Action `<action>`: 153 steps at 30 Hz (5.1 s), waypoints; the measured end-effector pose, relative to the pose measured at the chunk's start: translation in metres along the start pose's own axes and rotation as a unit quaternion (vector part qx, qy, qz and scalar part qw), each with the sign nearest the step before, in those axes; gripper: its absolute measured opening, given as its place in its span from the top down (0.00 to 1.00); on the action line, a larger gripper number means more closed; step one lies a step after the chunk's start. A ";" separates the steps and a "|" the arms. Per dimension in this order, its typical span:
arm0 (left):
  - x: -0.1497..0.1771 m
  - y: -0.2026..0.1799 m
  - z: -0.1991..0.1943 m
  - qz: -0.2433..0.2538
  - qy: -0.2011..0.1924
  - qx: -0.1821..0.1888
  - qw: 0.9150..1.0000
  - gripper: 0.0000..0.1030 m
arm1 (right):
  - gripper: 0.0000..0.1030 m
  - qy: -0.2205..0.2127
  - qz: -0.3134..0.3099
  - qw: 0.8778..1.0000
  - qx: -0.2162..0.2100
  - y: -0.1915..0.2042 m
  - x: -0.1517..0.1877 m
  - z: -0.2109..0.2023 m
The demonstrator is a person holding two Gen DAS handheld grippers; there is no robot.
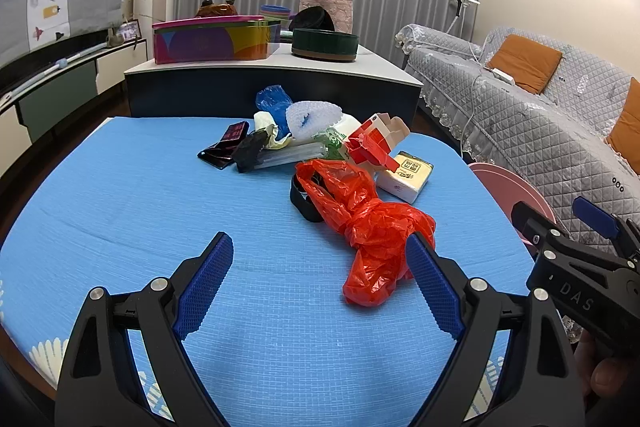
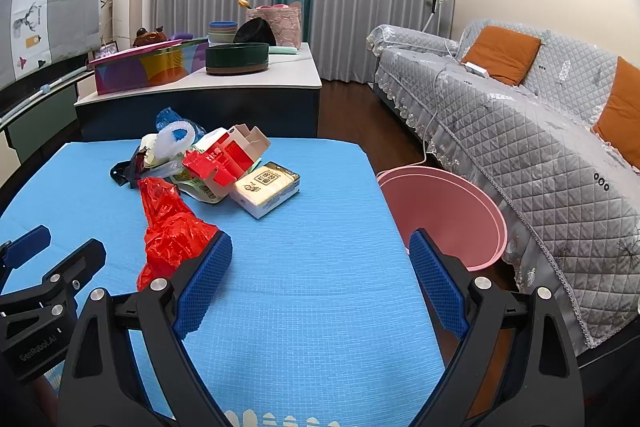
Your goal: Collect trash
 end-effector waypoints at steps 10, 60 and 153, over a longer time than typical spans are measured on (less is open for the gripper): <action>0.002 -0.007 0.012 0.004 0.011 0.010 1.000 0.17 | 0.19 0.009 0.022 1.000 -0.004 -0.007 -0.003 0.007; -0.028 0.019 0.084 -0.040 0.072 -0.005 0.997 0.87 | 0.16 0.152 0.047 0.987 -0.032 0.061 -0.045 0.191; -0.066 -0.110 0.019 0.084 0.022 0.129 0.988 0.87 | 0.50 -0.023 0.025 0.999 0.031 -0.180 -0.122 -0.004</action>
Point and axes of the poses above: each gripper's, at about its wrist camera, not at the fingertips, and z roughly the way its jaws point, y to its left, x to its underside, the point moved 1 cm from there along z, roughly the way its jaws point, and after that the axes turned 4 degrees about -z, right-handed, at the moved point
